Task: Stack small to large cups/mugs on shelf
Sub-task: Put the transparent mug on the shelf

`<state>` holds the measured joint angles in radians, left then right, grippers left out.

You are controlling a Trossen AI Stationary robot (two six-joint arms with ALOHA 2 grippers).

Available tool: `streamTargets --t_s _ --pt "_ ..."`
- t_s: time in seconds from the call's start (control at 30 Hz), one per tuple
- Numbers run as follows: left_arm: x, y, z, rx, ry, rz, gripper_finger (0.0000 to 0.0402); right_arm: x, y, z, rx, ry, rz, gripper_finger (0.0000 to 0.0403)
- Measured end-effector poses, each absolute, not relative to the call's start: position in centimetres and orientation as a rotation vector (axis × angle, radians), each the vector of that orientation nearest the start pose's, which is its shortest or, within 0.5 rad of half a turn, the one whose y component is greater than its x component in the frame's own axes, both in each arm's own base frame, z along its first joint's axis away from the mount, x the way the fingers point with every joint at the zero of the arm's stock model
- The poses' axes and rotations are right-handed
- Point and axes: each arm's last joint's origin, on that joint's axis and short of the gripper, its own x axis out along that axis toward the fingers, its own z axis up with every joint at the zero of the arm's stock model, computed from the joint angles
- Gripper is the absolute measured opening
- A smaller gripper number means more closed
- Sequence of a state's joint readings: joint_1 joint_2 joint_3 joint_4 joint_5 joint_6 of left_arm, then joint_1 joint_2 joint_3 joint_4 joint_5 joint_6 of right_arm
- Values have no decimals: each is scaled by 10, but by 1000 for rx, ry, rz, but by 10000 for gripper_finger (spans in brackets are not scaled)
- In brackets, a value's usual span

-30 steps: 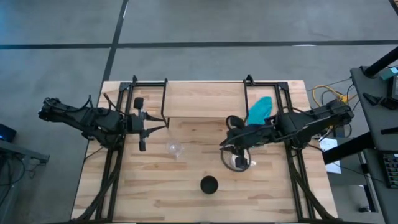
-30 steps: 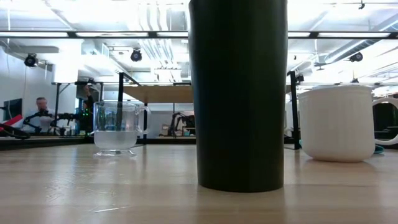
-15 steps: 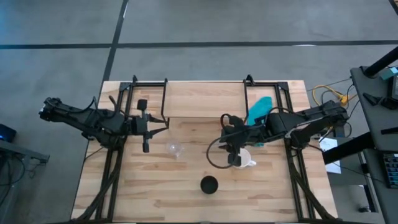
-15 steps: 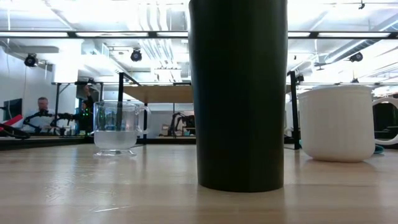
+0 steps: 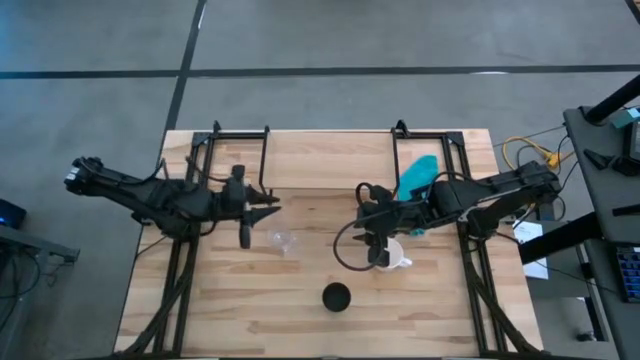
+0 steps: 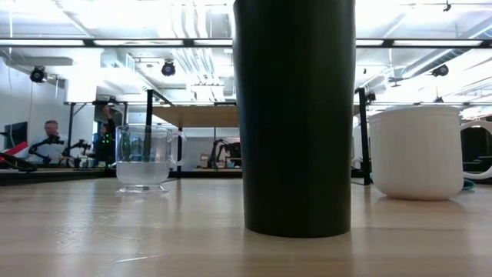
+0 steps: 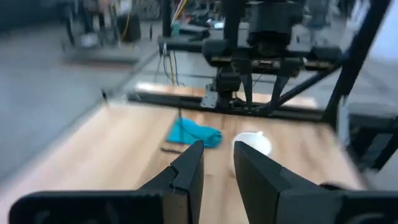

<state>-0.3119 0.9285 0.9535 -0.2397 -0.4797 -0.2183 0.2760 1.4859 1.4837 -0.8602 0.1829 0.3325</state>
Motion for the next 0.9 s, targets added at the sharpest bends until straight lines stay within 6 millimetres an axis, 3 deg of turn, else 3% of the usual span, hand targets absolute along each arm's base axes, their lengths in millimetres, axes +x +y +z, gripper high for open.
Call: streamTargets --t_s 0.17,0.37,0.6,0.77,0.9 --pt "210 -54 347 -341 233 218 75 292 77 356 52 839 -24 128" --pt "236 -54 336 -340 304 261 75 281 73 362 -27 845 -36 128" --pt "256 -41 331 -367 388 236 75 259 66 374 6 850 -67 128" --pt "255 -37 332 -388 430 163 75 246 63 383 43 825 -77 128" --pt "244 -36 323 -367 568 149 75 242 62 388 53 805 -76 128"
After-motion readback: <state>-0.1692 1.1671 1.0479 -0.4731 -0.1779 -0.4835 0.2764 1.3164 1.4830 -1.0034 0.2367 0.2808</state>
